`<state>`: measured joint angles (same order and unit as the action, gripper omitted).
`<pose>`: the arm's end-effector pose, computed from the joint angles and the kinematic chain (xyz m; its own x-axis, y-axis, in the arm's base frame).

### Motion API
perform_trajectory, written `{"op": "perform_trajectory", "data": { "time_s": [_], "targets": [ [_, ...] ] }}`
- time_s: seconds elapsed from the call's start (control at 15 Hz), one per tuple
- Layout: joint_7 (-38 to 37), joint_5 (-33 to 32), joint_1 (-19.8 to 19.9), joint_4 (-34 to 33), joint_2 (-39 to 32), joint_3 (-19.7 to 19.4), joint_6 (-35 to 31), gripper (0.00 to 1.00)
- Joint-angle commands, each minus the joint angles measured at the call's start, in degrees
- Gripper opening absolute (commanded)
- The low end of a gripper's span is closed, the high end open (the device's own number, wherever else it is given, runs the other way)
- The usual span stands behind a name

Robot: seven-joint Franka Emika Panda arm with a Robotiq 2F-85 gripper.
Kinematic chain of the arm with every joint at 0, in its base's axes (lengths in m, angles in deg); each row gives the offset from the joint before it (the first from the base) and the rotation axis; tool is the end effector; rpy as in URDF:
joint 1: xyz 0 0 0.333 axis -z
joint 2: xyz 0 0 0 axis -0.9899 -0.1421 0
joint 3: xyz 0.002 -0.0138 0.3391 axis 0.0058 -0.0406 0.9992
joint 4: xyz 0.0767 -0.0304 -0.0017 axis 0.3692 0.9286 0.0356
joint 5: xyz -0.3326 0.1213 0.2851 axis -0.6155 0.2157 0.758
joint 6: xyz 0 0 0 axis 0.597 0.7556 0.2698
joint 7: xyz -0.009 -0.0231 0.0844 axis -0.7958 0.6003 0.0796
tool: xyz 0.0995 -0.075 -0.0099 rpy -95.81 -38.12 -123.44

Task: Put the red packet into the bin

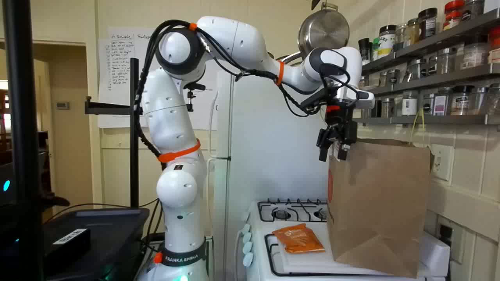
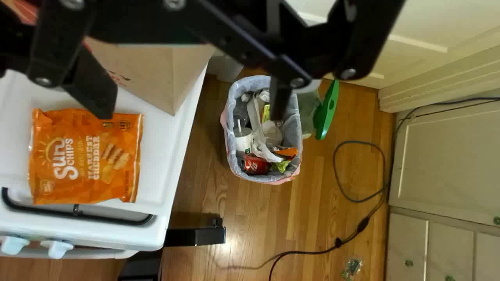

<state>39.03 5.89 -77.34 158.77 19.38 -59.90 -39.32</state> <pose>0.4876 -0.0704 0.5487 0.9693 -0.0378 -0.2430 0.0252 -0.9677 0.2508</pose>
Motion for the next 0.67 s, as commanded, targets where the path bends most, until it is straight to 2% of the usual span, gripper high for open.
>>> {"op": "perform_trajectory", "data": {
  "time_s": [0.0, 0.13, 0.33, 0.6],
  "targets": [
    [-0.2, -0.2, -1.0, -0.2, -0.1, -0.8, 0.2, 1.0],
    [-0.2, -0.2, -1.0, -0.2, -0.1, -0.8, 0.2, 1.0],
    [-1.4, -0.2, -3.1, -0.9, -0.7, 1.2, -0.6, 1.0],
    [-7.1, -1.1, -5.5, -0.9, -1.8, 4.7, -3.5, 1.0]
  ]
}}
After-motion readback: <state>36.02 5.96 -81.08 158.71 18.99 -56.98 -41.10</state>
